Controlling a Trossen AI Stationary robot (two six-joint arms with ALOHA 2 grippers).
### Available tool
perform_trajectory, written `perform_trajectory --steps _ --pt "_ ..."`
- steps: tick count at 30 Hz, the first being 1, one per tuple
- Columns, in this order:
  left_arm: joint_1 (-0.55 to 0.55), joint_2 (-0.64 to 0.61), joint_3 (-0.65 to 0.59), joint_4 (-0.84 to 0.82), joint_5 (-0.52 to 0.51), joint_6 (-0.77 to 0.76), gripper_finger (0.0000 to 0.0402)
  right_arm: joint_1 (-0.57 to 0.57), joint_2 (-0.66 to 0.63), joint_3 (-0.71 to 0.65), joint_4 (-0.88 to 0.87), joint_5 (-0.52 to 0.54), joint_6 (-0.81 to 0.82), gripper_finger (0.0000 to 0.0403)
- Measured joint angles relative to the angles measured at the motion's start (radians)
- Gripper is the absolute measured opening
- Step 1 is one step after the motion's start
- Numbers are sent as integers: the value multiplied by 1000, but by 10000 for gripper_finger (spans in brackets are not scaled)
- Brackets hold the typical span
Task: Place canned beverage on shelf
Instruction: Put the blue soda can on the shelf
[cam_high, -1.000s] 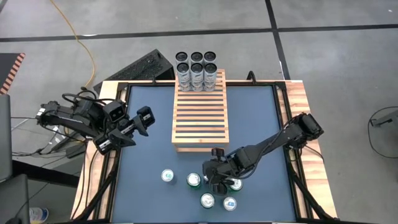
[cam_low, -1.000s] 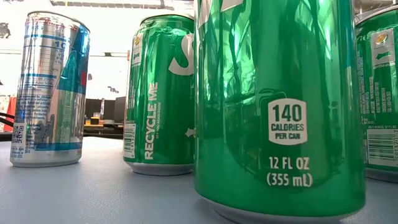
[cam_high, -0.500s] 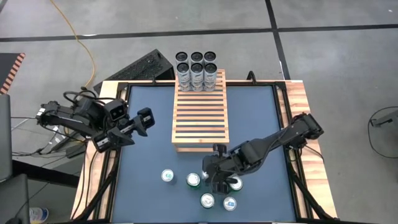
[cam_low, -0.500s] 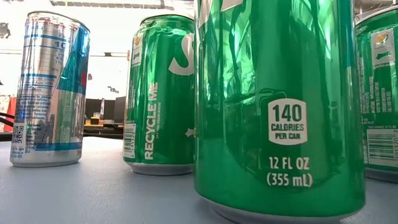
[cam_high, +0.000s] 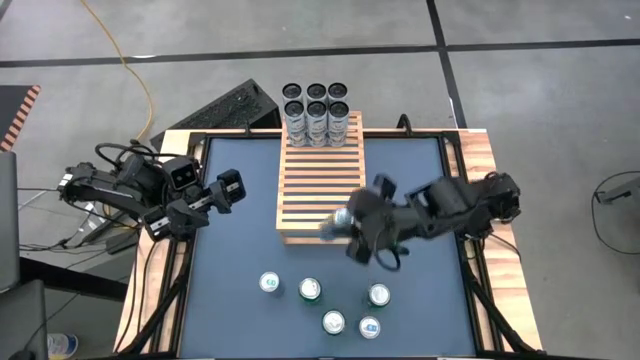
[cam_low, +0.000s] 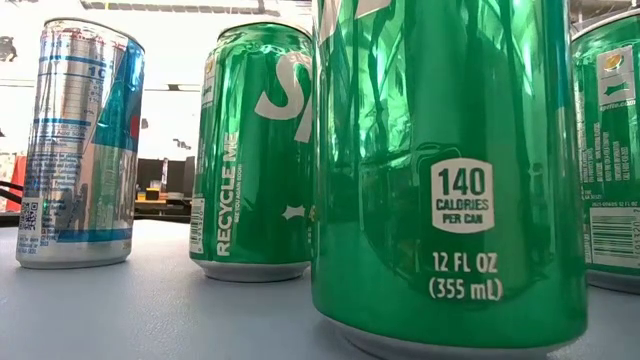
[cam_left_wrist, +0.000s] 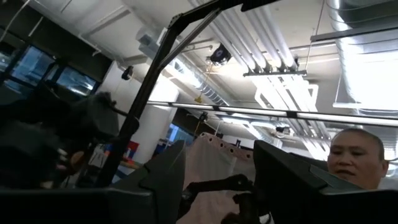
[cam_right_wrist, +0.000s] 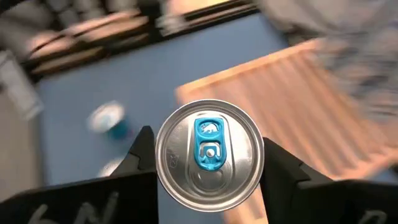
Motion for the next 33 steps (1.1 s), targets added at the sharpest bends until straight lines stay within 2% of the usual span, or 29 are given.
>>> perform_trajectory --steps 3,9,15,21,33 --pt "0 0 0 0 -2 3 179 -56 -18 -8 -28 116 17 146" --pt "0 0 0 -4 -49 35 179 -225 -31 -7 -44 138 63 147" --pt "0 0 0 -5 -92 66 179 -388 -9 -8 -51 55 26 147" --pt "0 1 0 -10 -112 72 179 -492 14 -9 -86 -31 -7 147" --pt "0 1 0 -30 -140 107 179 -565 108 -7 -81 -49 -44 148"
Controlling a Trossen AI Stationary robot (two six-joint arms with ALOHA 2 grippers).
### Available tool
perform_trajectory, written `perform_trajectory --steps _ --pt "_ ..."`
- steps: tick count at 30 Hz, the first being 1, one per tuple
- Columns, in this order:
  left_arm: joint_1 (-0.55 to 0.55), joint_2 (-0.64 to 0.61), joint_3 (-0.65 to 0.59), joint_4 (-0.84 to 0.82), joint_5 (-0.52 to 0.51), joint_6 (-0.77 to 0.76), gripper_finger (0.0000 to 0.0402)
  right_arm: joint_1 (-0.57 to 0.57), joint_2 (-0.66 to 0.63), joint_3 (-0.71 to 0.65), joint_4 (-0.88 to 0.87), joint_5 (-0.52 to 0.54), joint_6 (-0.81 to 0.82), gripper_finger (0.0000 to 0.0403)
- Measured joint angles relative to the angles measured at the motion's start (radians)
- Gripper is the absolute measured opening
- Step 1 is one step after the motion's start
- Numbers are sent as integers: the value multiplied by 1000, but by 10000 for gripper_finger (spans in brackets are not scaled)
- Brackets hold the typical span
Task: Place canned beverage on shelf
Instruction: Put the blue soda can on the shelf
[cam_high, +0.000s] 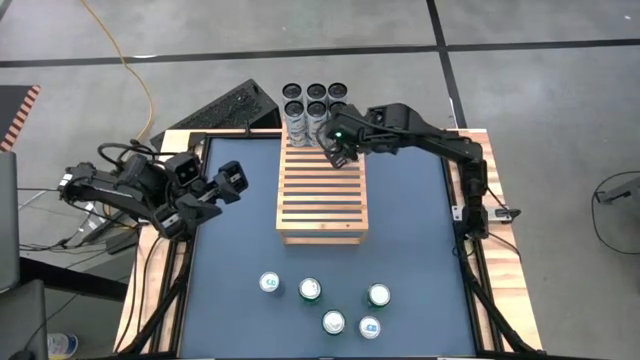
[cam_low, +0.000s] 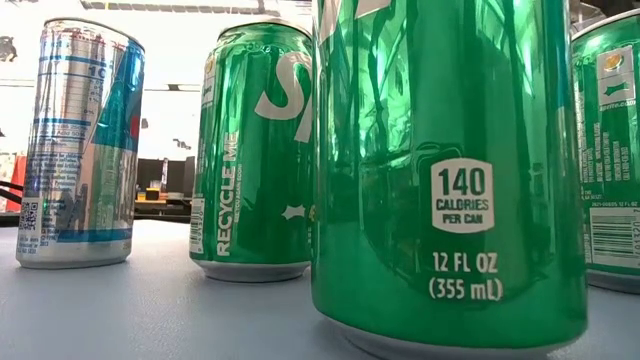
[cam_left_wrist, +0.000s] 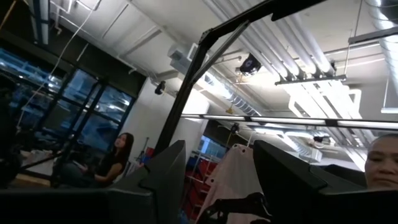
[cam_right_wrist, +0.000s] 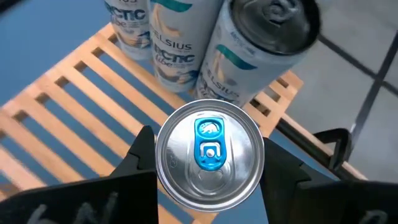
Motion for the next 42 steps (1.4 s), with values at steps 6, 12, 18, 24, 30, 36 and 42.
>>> perform_trajectory --steps 6,12,18,24,30,36,42 --pt "0 1 0 -3 -12 1 179 -15 17 0 9 2 -2 148" --pt "0 1 0 -3 -14 1 179 -19 19 0 21 3 -12 148" --pt "0 1 0 -3 -15 0 179 -25 19 0 24 -3 -11 152" --pt "0 1 0 -2 -15 6 179 -25 19 0 29 -4 -9 175" --pt "0 1 0 -2 -16 6 179 -25 19 0 71 -35 -14 184" --pt "0 1 0 -2 -16 7 179 -25 19 0 77 -52 -25 185" --pt "0 1 0 -2 -16 7 179 -25 19 0 77 -53 -28 192"
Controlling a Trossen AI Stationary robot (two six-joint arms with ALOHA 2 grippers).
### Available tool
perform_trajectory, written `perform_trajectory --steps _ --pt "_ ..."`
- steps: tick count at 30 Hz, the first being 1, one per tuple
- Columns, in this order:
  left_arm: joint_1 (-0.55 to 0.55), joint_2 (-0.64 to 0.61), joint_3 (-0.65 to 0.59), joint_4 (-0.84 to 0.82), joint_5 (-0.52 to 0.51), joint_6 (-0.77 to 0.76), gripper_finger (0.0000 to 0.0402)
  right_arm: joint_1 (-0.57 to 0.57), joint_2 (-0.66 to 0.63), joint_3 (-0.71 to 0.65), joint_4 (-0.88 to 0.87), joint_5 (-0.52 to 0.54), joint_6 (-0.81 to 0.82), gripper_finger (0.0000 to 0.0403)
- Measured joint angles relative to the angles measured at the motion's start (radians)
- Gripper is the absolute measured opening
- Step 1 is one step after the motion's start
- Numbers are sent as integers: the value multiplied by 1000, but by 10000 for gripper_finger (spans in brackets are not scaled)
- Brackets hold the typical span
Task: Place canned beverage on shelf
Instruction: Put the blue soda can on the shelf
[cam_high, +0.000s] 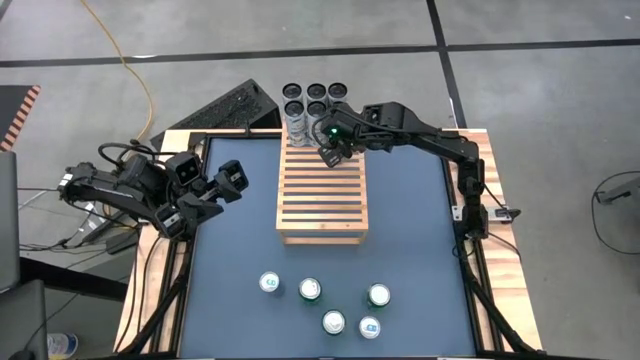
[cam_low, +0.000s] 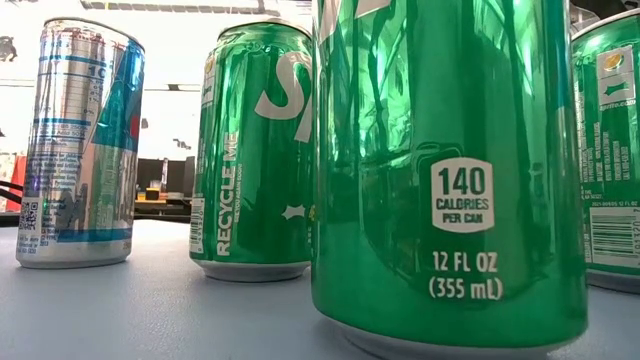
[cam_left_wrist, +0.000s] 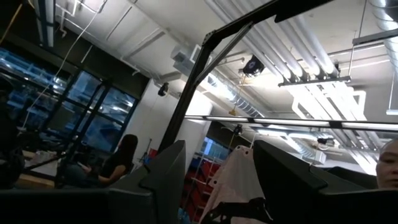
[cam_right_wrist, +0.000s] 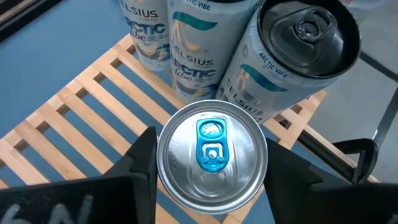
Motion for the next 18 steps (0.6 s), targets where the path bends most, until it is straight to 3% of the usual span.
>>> perform_trajectory --steps 9,18 --pt "0 0 0 0 0 0 179 -2 -2 0 4 -19 -11 235" --pt "0 0 0 0 0 0 179 -6 -7 0 18 -25 -28 241"
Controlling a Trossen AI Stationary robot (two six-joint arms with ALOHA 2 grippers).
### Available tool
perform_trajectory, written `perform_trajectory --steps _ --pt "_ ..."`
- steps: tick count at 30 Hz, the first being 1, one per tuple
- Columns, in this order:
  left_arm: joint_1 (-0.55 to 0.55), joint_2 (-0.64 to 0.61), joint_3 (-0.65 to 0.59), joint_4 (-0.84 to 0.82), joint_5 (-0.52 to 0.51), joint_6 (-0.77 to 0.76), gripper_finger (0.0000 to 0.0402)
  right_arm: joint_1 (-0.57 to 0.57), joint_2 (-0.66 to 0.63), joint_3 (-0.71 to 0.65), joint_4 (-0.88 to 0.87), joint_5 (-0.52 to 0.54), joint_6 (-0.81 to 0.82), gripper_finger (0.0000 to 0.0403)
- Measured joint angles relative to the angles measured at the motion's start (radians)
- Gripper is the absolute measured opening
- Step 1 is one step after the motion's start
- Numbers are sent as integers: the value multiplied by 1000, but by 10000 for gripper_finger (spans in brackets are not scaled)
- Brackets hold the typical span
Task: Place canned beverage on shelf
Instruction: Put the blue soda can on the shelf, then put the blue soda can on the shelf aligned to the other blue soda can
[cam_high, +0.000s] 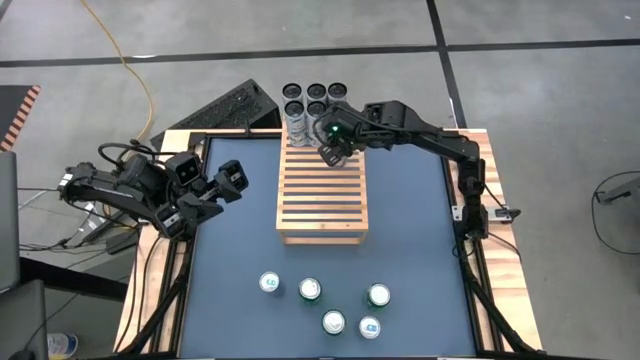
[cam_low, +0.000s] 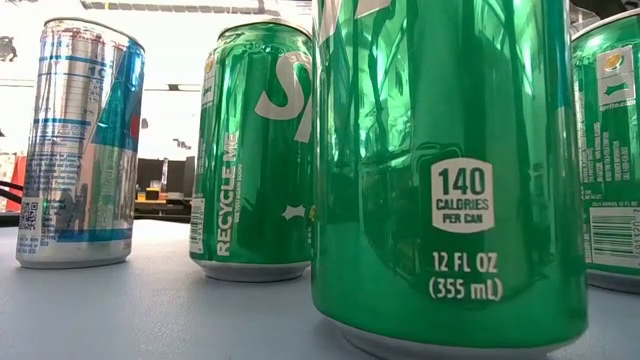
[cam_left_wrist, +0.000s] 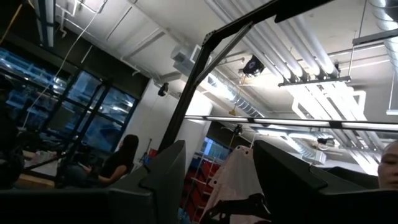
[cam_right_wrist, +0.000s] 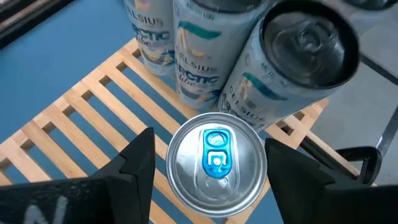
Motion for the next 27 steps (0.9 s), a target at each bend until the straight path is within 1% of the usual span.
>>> perform_trajectory --steps 3,10,14,17,20,23,27 --pt "0 0 0 0 0 0 179 2 -9 9 25 0 -20 241" --pt "0 0 0 0 0 0 179 2 -32 10 20 4 -33 241" --pt "0 0 0 1 3 -1 179 6 -78 11 5 22 -57 240" --pt "0 0 0 0 25 -2 179 18 -146 3 -9 25 -98 239" --pt "0 0 0 0 40 -3 179 51 -205 5 -27 25 -133 238" --pt "0 0 0 -4 51 -4 179 111 -239 5 -38 34 -158 237" --pt "0 0 0 -6 51 -25 179 211 -242 5 -107 76 -139 213"
